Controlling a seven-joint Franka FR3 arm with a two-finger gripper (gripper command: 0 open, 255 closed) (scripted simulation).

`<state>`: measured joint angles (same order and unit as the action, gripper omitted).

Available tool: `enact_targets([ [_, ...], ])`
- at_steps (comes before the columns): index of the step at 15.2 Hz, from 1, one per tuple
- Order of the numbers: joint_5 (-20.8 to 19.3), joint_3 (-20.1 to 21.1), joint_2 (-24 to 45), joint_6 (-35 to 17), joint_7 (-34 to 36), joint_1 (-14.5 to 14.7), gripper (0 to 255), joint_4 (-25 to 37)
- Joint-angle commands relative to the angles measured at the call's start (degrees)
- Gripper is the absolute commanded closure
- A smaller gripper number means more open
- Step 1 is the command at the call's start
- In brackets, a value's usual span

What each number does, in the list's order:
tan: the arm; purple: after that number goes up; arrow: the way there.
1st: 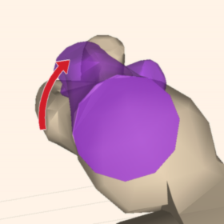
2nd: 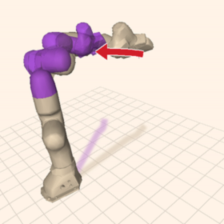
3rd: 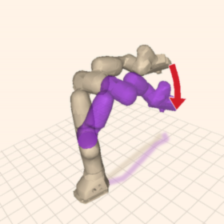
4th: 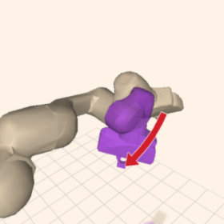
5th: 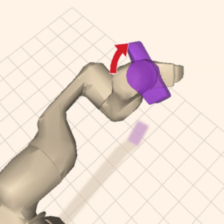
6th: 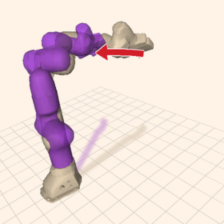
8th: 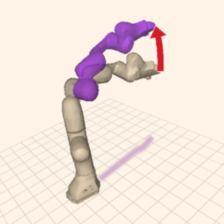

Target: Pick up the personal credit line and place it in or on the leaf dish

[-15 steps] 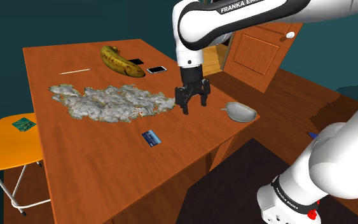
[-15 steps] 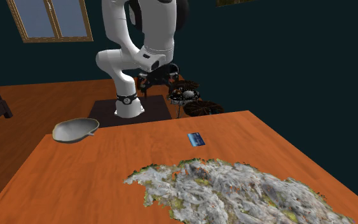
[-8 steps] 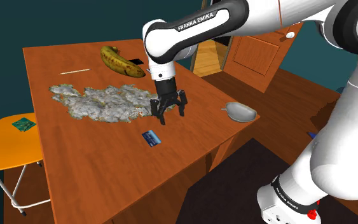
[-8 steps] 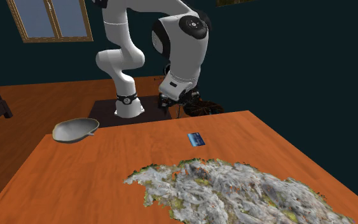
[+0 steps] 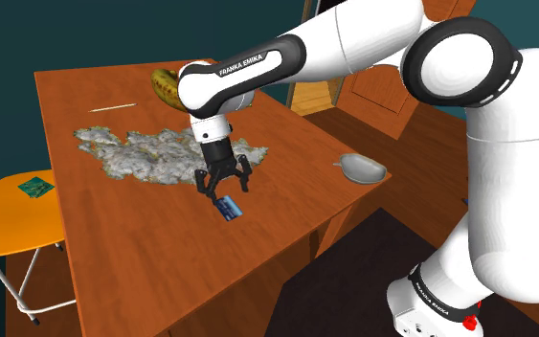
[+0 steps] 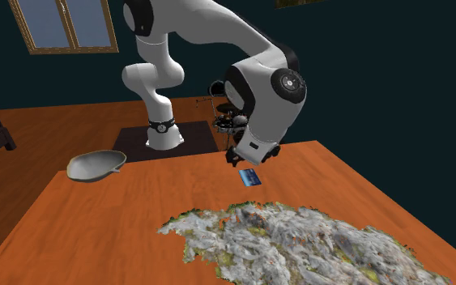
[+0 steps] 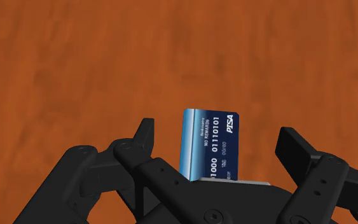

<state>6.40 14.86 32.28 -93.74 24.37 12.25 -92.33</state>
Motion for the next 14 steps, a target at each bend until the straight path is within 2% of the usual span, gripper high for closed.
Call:
enact_targets([
  [1,0.0,0.0,1.2,-0.9,0.0,0.2,0,0.1],
  [7,0.3,0.1,0.7,-5.3,-0.2,0.4,0,-4.8],
  [14,0.3,0.1,0.7,-5.2,-0.2,0.4,0,-4.8],
])
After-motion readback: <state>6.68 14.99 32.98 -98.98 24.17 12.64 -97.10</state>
